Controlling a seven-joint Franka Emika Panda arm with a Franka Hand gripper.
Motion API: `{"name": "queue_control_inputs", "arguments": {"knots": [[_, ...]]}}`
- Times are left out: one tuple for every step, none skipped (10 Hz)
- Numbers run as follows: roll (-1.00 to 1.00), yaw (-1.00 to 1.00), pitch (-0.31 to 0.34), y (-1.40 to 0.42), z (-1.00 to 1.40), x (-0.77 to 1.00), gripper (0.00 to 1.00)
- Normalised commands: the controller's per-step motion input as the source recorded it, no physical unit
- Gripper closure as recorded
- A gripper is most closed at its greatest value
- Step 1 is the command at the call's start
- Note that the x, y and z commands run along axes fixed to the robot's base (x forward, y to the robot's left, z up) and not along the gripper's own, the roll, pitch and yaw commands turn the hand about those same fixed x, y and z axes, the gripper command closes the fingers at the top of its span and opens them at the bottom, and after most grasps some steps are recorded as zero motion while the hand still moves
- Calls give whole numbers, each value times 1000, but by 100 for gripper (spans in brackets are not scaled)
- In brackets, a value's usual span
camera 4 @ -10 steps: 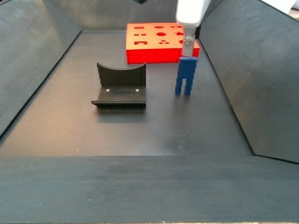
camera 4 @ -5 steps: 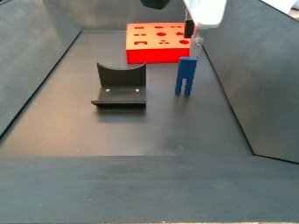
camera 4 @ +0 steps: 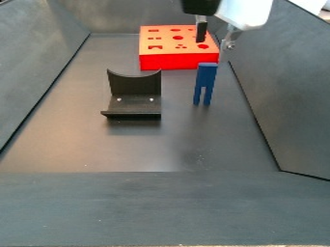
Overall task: Pick up the square-circle object. Move up. Rotate the square-circle object. Move to above the board. Insert the square-circle object.
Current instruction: Rotate the square-circle object.
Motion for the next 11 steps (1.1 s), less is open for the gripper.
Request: {"name": "queue_control_inputs", "arguments": {"knots": [[-2,1000,8,-6,-36,36,0],[-2,1000,9,-6,-36,36,0],[-3,1000,9,-6,-36,36,0],[-3,1000,10,-6,-36,36,0],[-3,1000,11,-6,-35,36,0],[-3,1000,12,-6,-35,36,0],[-4,1000,12,-6,-35,36,0],[-4,1000,14,-6,-35,36,0],[-4,1000,15,-6,-34,36,0],[-5,1000,17,-6,-34,36,0],[-5,1000,19,-6,-34,36,0]]}}
